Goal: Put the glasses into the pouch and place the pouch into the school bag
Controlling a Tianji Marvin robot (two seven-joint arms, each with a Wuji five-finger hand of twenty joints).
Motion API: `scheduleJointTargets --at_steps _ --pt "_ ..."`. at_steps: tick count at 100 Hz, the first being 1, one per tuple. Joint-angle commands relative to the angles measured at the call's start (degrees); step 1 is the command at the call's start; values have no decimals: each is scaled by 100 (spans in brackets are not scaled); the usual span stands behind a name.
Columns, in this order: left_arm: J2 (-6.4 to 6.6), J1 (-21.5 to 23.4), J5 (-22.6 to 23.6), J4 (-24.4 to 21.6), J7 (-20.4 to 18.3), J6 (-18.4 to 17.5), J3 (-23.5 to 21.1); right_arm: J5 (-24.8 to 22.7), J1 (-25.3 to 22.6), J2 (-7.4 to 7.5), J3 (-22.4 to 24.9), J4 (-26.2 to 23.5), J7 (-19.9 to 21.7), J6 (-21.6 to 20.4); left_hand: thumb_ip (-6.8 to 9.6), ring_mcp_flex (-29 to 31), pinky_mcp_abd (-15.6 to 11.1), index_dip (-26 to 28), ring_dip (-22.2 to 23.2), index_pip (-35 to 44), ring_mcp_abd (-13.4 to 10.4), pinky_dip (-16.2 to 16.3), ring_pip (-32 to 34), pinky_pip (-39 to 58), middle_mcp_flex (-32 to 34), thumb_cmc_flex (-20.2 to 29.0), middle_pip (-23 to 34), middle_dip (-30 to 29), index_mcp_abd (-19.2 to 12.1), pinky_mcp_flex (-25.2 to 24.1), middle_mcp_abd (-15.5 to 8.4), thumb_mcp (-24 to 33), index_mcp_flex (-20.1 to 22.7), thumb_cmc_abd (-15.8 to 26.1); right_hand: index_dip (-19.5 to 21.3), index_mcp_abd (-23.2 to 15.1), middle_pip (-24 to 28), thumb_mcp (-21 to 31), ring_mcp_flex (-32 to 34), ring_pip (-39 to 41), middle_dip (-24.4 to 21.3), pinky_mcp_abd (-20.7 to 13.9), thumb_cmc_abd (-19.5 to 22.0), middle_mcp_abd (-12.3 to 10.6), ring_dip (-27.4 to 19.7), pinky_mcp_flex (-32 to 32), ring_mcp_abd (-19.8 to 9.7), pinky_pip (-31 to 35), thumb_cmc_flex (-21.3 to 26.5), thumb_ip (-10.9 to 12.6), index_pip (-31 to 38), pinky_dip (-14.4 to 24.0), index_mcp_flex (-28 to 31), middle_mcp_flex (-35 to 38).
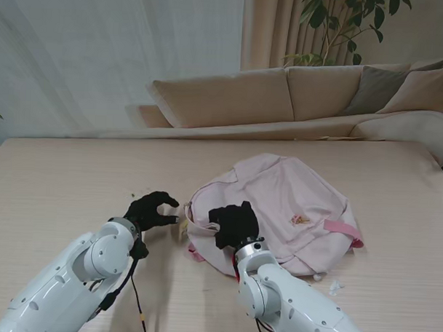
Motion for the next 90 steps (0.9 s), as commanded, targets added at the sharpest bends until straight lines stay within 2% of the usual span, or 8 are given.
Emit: scheduleJointTargets --at_steps 1,24,40,53,63,80,87,90 --pt "-21 -25 -127 56 -126 -39 35 -34 1 31 69 -105 20 -2 -8 -226 35 -2 -96 -81 -108 -79 -200 -247 -207 -35 -145 -93 -163 -95 -8 -158 -88 -19 149 -174 -2 710 545 251 81 91 84 322 101 6 -190 189 401 287 157 76 230 75" --pt "-36 -241 -381 353 -269 -135 282 -44 -31 23 307 -191 -177 -61 4 -228 25 626 -20 645 -134 80 -322 -454 -210 -114 -283 29 -437 -81 -24 -139 270 -220 180 -160 15 734 535 258 124 91 61 353 147 31 -175 188 431 280 153 60 224 57" --pt "-61 -363 -862 476 -475 -145 331 -46 -4 17 387 -196 -249 -97 -16 -286 -5 423 -143 167 -179 41 -546 -657 -263 -159 -502 -98 -278 -105 -53 -184 276 -192 203 -137 23 734 520 261 134 118 89 349 167 40 -177 185 432 285 157 53 207 44" --pt "-151 -520 -1338 706 -469 -192 405 -37 21 12 388 -160 -272 -128 -6 -319 -40 270 -130 29 -218 134 -669 -797 -302 -258 -635 -94 -512 -118 -99 -167 91 -396 227 -136 28 713 517 259 138 112 172 342 181 27 -175 176 406 298 158 44 181 32" --pt "-225 -641 -1647 858 -465 -179 523 13 37 -20 387 -109 -329 -117 -89 -331 -55 494 -116 488 -228 184 -726 -993 -277 -311 -610 -42 -613 -137 -114 -230 533 -643 237 -130 32 711 502 256 141 111 188 351 186 27 -176 177 418 307 159 42 178 24" --pt "-314 -766 -1521 1042 -155 -197 721 49 65 -39 395 -81 -367 -117 -183 -288 -28 1157 -34 1242 -212 399 -582 -1042 -172 -312 -201 72 -824 -130 -127 -201 1079 -692 251 -127 46 698 500 266 148 111 213 354 198 27 -172 178 416 308 165 40 174 9" --pt "-324 -772 -1568 1043 -160 -174 728 53 78 -40 405 -74 -370 -121 -227 -286 -55 1535 -57 1546 -241 409 -574 -1141 -144 18 -79 -2 -1004 -126 -134 -746 1282 -573 255 -118 49 694 500 266 147 112 214 355 201 34 -172 180 414 306 164 39 166 7" --pt "-331 -771 -1589 1044 -151 -158 728 55 83 -41 408 -68 -374 -124 -153 -280 -50 1535 -52 1569 -243 438 -564 -1185 -141 190 -40 -46 -1022 -124 -125 -1063 1347 -468 257 -118 49 693 500 266 145 112 216 356 202 35 -172 180 412 306 164 39 165 8"
